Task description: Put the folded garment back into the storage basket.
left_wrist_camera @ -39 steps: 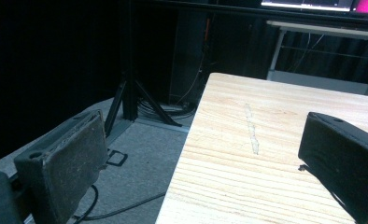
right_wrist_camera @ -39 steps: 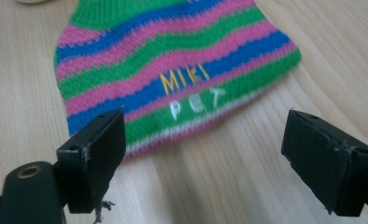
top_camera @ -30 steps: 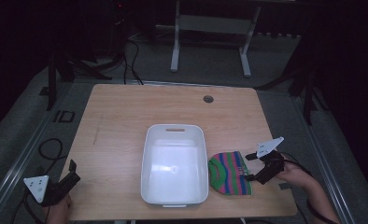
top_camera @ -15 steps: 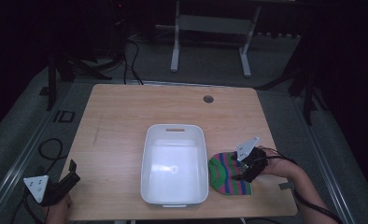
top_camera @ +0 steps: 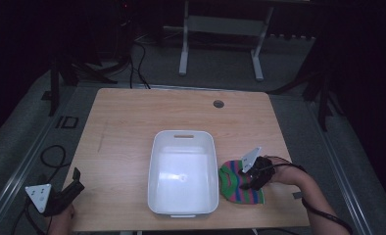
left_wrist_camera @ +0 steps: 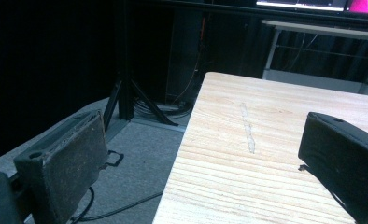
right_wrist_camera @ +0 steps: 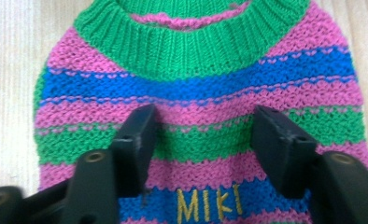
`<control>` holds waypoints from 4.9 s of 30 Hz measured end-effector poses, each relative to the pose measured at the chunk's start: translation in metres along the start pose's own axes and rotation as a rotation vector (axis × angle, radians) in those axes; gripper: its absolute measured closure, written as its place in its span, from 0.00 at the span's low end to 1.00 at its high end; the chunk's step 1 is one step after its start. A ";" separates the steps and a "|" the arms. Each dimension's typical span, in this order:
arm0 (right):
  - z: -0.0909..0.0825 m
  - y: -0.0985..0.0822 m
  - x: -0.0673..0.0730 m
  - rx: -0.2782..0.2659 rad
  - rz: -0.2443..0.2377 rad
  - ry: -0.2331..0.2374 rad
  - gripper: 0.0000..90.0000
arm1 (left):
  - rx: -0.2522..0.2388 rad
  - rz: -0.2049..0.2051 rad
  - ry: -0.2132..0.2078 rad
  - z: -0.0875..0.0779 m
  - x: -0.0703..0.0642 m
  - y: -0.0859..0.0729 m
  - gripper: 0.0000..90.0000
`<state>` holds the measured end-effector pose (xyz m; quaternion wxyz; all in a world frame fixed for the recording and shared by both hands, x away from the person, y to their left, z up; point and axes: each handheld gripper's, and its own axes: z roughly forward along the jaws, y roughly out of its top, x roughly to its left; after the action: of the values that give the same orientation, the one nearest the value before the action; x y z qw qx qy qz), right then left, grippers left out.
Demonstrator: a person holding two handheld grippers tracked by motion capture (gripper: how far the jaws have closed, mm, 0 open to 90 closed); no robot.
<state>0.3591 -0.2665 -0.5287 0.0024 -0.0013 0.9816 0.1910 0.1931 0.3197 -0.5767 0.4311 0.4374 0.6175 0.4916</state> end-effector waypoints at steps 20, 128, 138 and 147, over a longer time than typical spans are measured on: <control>-0.010 0.001 0.002 -0.026 0.060 0.019 0.86 | -0.003 -0.001 0.006 -0.001 0.000 0.000 0.02; -0.087 0.226 0.012 -0.018 -0.214 0.001 0.86 | -0.005 0.000 -0.011 -0.001 0.000 0.000 0.02; -0.044 0.216 0.007 0.004 -0.176 0.028 0.86 | -0.006 0.003 -0.014 -0.001 0.000 0.000 0.02; -0.002 0.203 0.003 0.045 -0.138 0.056 0.86 | -0.005 0.002 -0.016 -0.001 0.000 0.000 0.02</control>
<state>0.3549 -0.0788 -0.4510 -0.0120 -0.0745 0.9828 0.1684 0.1924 0.3200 -0.5768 0.4364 0.4408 0.6122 0.4903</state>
